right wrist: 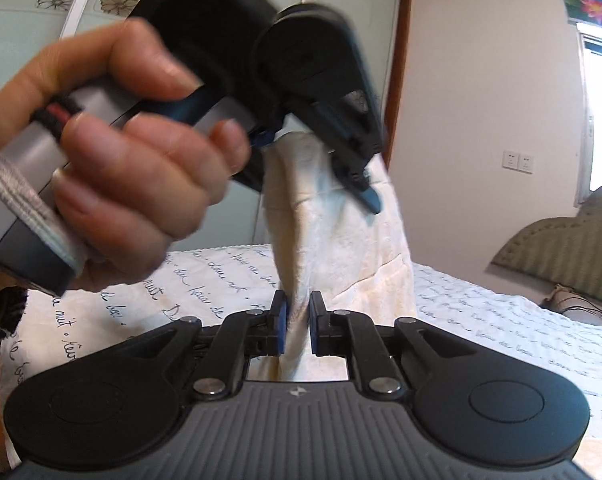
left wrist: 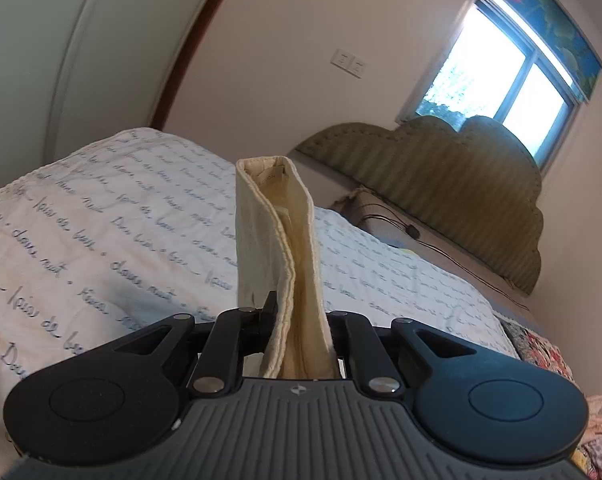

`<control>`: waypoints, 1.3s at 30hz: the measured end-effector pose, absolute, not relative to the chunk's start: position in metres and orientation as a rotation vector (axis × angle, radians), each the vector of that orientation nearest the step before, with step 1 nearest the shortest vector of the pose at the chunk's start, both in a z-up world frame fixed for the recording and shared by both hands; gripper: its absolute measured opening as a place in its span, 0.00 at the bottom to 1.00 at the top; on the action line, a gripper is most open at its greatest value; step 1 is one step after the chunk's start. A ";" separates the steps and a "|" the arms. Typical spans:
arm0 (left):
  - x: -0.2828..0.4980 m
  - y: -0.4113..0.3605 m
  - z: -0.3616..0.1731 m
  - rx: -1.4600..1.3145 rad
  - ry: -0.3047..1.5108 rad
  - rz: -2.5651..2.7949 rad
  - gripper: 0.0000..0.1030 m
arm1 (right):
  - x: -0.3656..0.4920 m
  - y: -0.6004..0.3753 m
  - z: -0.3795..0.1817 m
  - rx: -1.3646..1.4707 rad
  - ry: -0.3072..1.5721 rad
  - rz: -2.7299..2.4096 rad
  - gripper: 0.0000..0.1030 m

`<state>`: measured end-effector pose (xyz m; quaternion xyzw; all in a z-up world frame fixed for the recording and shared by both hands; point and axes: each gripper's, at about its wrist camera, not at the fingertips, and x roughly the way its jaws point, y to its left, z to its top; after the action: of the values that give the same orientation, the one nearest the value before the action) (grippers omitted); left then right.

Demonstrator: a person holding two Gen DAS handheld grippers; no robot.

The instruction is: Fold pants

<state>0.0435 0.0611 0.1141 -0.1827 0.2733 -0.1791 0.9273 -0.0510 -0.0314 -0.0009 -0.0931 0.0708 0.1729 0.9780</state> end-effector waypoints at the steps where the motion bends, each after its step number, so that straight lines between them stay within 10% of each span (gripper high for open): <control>1: 0.040 0.053 0.116 -0.363 0.552 -0.378 0.12 | -0.055 -0.035 0.000 -0.182 0.141 0.342 0.10; 33: 0.044 -0.205 0.016 0.027 0.799 -0.768 0.13 | -0.139 -0.218 -0.031 0.431 0.282 0.058 0.07; 39: 0.062 -0.224 -0.017 0.046 0.936 -0.822 0.33 | -0.127 -0.238 -0.050 0.573 0.368 0.039 0.10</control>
<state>0.0623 -0.2237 -0.0175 0.0214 0.4381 -0.3848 0.8121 -0.1273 -0.2380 -0.0497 0.2811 0.1805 0.0194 0.9423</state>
